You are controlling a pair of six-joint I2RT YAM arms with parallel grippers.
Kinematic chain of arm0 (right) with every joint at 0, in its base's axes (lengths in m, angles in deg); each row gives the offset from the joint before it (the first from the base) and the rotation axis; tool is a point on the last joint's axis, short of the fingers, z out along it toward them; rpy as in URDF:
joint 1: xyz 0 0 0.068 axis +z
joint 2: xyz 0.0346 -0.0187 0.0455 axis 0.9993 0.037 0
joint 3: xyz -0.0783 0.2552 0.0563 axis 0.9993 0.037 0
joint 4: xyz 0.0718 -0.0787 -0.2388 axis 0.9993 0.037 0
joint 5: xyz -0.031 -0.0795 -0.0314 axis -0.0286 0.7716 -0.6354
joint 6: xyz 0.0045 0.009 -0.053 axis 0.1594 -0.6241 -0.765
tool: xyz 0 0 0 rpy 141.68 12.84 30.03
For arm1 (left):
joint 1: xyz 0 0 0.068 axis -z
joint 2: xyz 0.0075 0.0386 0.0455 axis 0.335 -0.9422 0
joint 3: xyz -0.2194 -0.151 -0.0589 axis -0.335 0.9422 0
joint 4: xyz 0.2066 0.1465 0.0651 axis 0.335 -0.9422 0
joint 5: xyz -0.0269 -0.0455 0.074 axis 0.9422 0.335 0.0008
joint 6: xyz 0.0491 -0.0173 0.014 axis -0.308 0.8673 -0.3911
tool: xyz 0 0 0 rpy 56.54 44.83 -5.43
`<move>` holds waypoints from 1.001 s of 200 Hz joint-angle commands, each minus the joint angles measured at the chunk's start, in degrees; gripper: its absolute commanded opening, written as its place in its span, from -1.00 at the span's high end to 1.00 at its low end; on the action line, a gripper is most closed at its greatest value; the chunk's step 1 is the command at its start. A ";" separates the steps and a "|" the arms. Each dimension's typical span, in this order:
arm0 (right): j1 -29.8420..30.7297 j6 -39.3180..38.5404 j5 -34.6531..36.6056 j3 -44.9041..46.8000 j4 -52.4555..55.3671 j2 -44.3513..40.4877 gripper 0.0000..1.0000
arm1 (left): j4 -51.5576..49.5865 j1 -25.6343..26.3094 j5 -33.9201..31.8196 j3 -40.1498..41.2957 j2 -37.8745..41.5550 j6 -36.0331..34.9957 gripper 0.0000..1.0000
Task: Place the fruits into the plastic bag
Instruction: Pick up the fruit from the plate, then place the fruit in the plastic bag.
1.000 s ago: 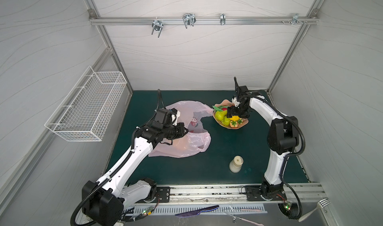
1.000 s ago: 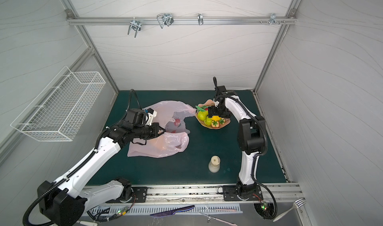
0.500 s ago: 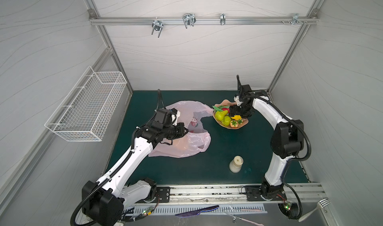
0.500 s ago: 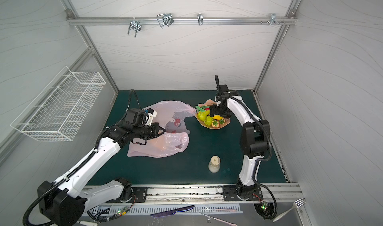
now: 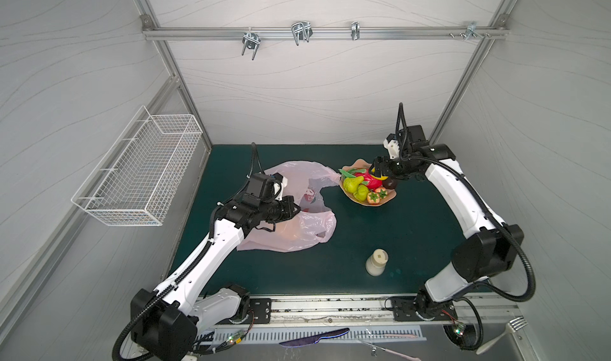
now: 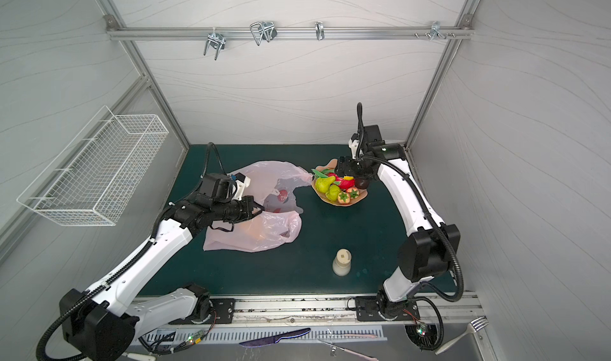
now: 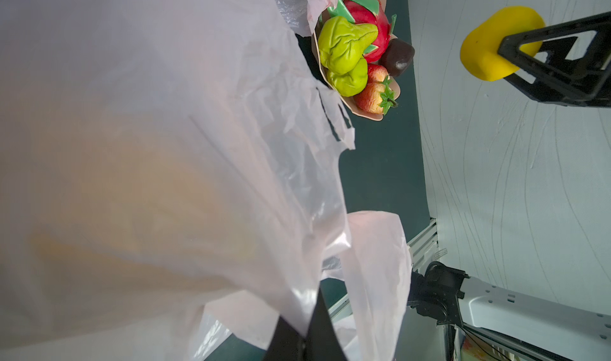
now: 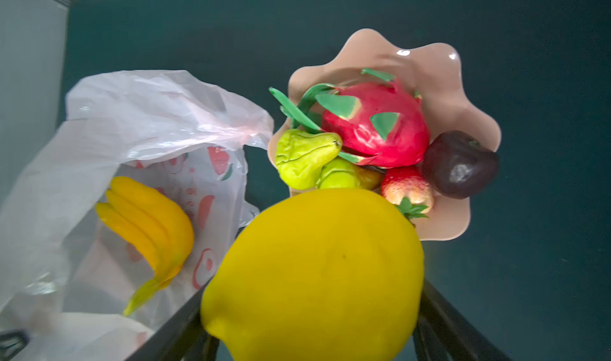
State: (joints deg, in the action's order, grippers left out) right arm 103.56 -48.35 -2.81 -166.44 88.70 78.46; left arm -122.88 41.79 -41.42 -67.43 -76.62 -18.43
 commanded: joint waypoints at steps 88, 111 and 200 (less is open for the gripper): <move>19.73 19.02 -20.87 19.82 -20.72 -1.05 -0.54 | 1.73 -0.16 1.15 -3.51 1.63 -0.50 1.00; 21.28 22.43 -22.82 22.05 -25.40 1.37 -0.54 | 2.01 -0.16 1.57 -3.38 1.85 -0.50 1.00; 23.45 26.89 -27.59 24.54 -31.97 7.61 -0.54 | 4.87 -0.16 2.22 -2.46 1.85 0.37 1.00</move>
State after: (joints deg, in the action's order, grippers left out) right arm 125.55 -24.20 -27.31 -143.34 60.42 84.62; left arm -121.57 41.79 -40.06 -68.17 -75.59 -18.32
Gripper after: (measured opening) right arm 0.771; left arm 0.048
